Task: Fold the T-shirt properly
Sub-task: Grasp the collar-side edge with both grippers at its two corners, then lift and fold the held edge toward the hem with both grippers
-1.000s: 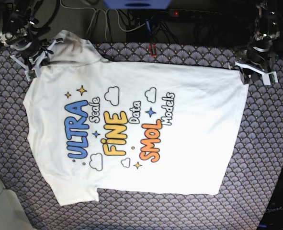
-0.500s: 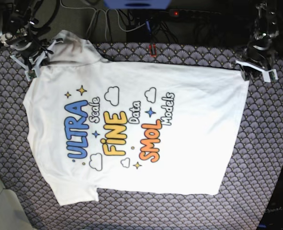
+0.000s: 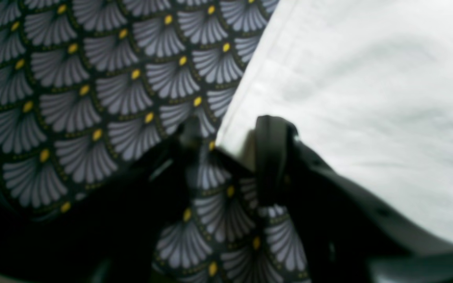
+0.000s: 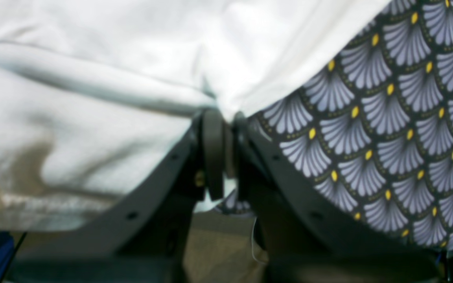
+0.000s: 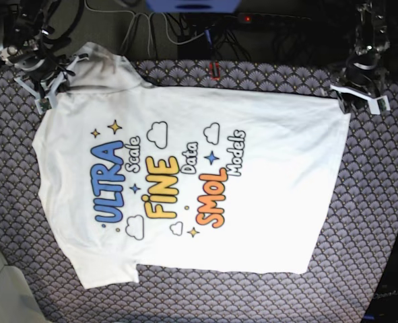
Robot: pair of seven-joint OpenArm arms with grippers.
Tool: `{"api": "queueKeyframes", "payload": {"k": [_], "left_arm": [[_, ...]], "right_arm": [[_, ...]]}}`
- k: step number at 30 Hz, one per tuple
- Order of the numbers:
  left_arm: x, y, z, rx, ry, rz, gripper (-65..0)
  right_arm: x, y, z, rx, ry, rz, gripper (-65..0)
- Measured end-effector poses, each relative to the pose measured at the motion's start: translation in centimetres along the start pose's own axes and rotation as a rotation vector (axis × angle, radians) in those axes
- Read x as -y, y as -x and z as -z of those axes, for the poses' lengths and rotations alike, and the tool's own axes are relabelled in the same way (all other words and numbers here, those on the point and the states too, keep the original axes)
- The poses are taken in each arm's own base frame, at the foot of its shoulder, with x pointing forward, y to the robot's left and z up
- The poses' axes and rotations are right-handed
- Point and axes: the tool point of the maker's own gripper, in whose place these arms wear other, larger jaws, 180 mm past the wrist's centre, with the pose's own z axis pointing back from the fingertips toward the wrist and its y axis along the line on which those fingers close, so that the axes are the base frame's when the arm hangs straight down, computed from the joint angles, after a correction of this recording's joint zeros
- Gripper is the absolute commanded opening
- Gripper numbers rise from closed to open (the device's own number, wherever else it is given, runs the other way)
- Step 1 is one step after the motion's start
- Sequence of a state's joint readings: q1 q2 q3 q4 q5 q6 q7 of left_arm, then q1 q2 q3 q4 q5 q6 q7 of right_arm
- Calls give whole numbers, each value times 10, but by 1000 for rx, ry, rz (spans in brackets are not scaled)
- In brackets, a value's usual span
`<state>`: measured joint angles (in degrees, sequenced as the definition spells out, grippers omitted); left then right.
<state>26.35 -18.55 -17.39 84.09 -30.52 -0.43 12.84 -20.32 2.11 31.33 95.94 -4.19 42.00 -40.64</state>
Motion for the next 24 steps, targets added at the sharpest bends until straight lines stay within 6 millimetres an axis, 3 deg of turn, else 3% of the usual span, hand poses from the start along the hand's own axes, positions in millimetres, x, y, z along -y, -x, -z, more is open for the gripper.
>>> {"api": "queueKeyframes", "payload": {"k": [4,19,24], "left_arm": [[1,1,0,-4,2,-3,-650],[2,1,-1,-5,6,-4,-645],[1,1,-1,-4,5,-10,-645]], "right_arm": [[0,0,0,0,0,0,-650],[0,0,0,0,0,-1,-650],[11,3,-13,-73,76,-73,-650]]}}
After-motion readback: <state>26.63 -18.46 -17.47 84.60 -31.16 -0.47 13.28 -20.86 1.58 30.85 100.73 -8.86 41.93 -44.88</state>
